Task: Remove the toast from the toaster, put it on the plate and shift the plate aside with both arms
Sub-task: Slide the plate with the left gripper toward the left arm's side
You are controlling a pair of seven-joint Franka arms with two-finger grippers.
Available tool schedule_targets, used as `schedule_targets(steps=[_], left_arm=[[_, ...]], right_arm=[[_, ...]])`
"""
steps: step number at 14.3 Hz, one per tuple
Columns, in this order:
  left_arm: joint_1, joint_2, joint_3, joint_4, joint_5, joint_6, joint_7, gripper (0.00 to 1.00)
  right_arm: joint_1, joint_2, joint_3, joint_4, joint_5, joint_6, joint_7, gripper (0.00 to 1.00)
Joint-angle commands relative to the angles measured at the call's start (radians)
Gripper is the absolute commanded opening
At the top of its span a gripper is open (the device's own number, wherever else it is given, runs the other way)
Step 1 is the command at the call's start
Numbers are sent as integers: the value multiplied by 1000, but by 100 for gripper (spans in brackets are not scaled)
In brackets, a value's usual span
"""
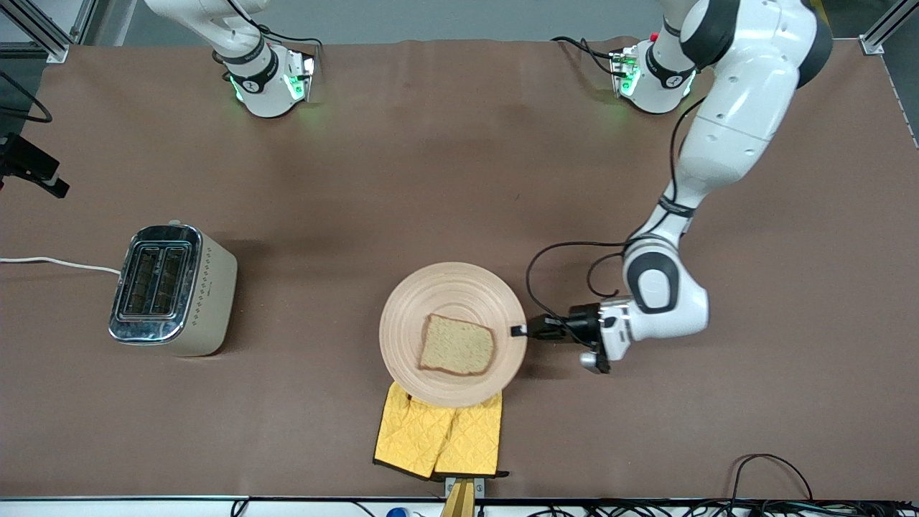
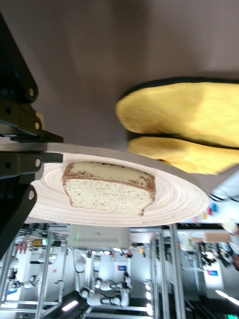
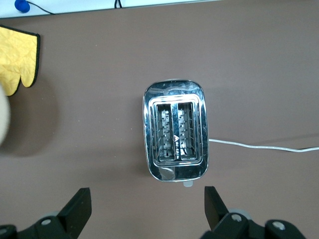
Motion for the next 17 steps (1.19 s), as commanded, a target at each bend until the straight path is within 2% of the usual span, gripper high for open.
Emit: schedule_targets(steps=[1,3,7,10,12,17], left_arm=[[127,-50,-20,-23,-9,-107,5,0],[203,-53,-14,-23,-5,-170,4,0],[381,-61,-21,-20,231,-217,-2,0],[472,-60,-17,-24,300,-264,5,0],[535,-58,-18,-29,395,-270,10,0],[635,-50,-17,-44,488,-289,25,0]], right_arm=[[-19,5,11,33,-5,-18,-4,100],[-21,5,11,33,-8,-18,-1,100],[-21,5,8,33,-17,-18,-5,100],[-12,5,10,33,-85,-15,-1,100],[-21,7,8,30,-73,-9,1,100],[-39,0,5,-2,24,-1,-1,100]])
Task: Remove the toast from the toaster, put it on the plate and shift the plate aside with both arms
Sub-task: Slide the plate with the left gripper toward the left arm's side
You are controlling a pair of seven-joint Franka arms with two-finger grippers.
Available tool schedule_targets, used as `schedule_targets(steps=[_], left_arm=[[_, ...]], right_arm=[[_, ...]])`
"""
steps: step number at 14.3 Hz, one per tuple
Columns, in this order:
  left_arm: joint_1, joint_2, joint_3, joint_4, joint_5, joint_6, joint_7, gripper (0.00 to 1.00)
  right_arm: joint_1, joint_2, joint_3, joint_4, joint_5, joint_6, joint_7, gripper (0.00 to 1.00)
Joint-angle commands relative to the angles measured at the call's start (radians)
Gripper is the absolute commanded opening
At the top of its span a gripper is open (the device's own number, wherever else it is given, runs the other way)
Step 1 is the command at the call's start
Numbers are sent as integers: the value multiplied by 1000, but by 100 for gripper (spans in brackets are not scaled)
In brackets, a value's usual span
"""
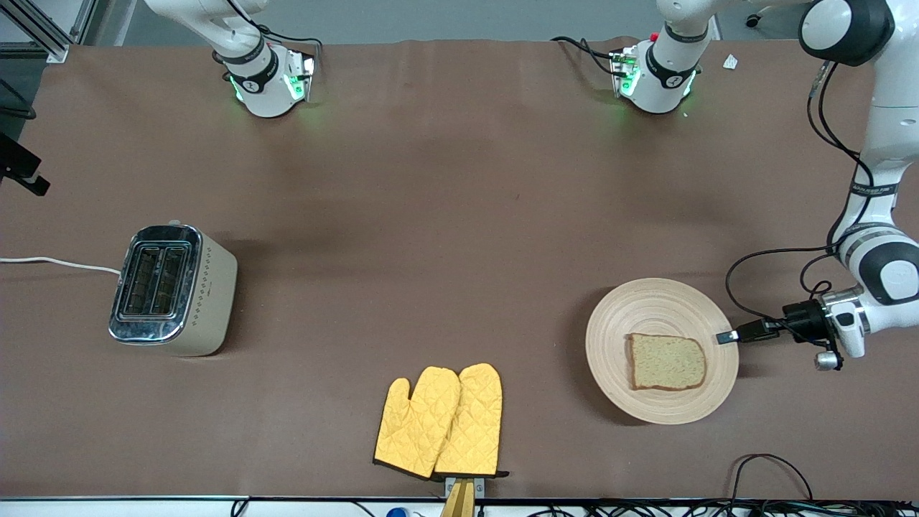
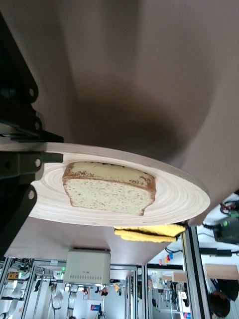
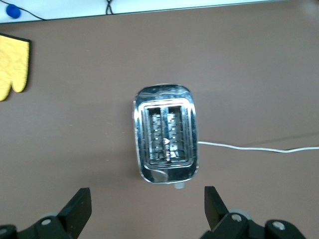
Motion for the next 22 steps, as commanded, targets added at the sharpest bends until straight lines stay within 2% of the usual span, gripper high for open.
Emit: schedule_targets(steps=[1,3,4,5,6,7,9,11,13,15,22], left_arm=[[59,-14,-16,-13,30,-30,24,0],[62,-3,-16,-13,51,-28,38,4],[64,-1,-14,-13,51,-28,38,10],[62,-1,-9,-13,54,-28,37,22],[62,-1,-8,-10,74,-22,38,50],[61,-1,-8,-6,102,-13,38,97],[50,-7,-8,3,166,7,31,100],[50,-15,-8,28,265,109,37,100],[52,-23,-20,71,404,126,23,100],[39,-50,-20,112,485,126,-6,100],[-152,-219,-22,117,798,126,-424,100]], right_arm=[[-30,-5,11,-24,35,3,-3,100],[-30,-5,11,-23,21,-6,-13,100],[-30,-5,13,-23,21,-17,-14,100],[-30,-5,13,-20,21,-38,-14,100],[-27,-5,14,-17,18,-46,-14,100],[-24,-5,17,-15,6,-48,-14,100],[-4,-5,20,-9,-59,-51,-13,100],[2,-5,19,-7,-59,-90,-11,100],[1,-5,19,-7,-57,-92,-10,100],[-2,-7,17,-7,-53,-89,-11,100],[-2,-7,17,-7,-48,-88,-13,100]])
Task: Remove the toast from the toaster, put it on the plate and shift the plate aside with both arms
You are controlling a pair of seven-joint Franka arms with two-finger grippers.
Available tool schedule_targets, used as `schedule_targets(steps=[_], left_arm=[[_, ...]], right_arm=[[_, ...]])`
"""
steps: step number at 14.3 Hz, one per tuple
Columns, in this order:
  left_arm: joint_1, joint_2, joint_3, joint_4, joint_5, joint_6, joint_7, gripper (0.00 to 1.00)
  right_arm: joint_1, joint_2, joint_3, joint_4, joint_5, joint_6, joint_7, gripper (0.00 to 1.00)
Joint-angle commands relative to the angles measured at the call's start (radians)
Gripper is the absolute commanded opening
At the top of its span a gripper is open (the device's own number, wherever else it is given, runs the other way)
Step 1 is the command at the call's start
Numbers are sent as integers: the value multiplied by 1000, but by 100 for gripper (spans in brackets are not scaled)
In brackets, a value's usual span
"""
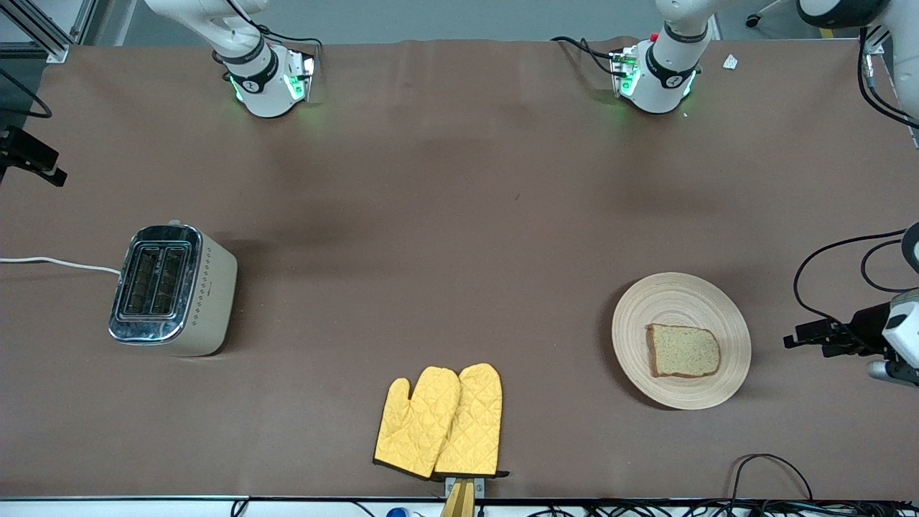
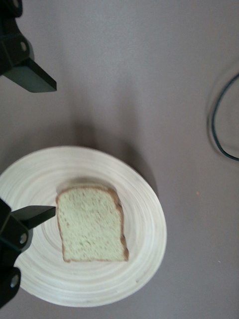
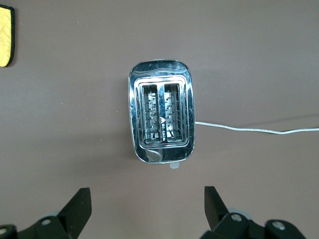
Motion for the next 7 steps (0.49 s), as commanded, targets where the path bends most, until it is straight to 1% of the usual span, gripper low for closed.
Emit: schedule_targets(steps=[1,3,7], left_arm=[[-70,-74,9,-22,65,1,-145,100],[-126,-126,12,-28,74,-19,-238,100],[-203,-212,9,-28,164,-120,-360,100]], right_arm=[[0,-7,0,4,-4,-7,-6,100],[3,-7,0,4,-6,-10,-6,100],[3,-7,0,4,-6,-12,-13,100]])
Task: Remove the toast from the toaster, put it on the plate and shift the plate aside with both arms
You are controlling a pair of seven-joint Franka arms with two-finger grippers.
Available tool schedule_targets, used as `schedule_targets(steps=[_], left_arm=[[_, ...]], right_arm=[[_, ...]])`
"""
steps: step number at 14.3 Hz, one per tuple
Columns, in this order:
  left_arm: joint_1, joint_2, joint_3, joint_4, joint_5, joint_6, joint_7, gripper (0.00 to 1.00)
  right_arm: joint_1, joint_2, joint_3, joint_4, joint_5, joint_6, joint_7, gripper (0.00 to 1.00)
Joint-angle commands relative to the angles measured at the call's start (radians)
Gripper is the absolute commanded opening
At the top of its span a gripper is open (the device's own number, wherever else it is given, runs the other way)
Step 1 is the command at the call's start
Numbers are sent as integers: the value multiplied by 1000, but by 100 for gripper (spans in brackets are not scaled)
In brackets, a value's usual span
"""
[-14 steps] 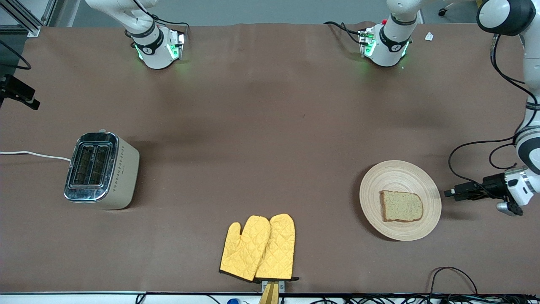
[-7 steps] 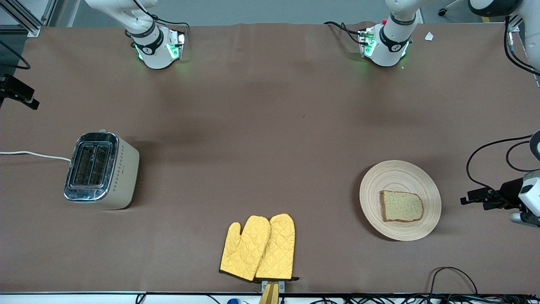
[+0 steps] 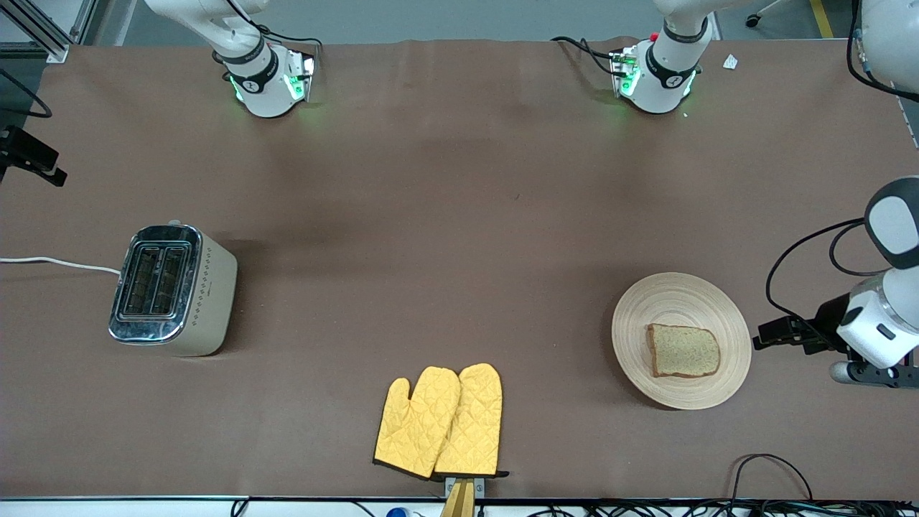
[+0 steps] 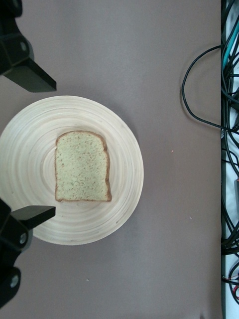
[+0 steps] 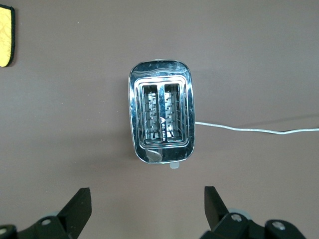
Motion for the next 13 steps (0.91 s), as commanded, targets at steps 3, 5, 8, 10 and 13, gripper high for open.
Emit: schedule_targets(steps=[3,5,8,10,13], left_arm=[[-58,-144,5,-27,43,-147,-96,100],[-58,-196,4,-26,43,-199,-93,100],[-55,-272,-5,-19,43,-288,-83,100],[-57,-332,-7,-19,43,-352,-78,100],[-83,-418,-7,-32,29,-454,-90,100]], right_arm=[[1,-7,0,3,-6,-10,-45,100],[3,-7,0,3,-6,-11,-43,100],[3,-7,0,3,-6,-11,-34,100],[3,-7,0,3,-6,-10,-29,100],[6,-7,0,-7,-6,45,-29,100]])
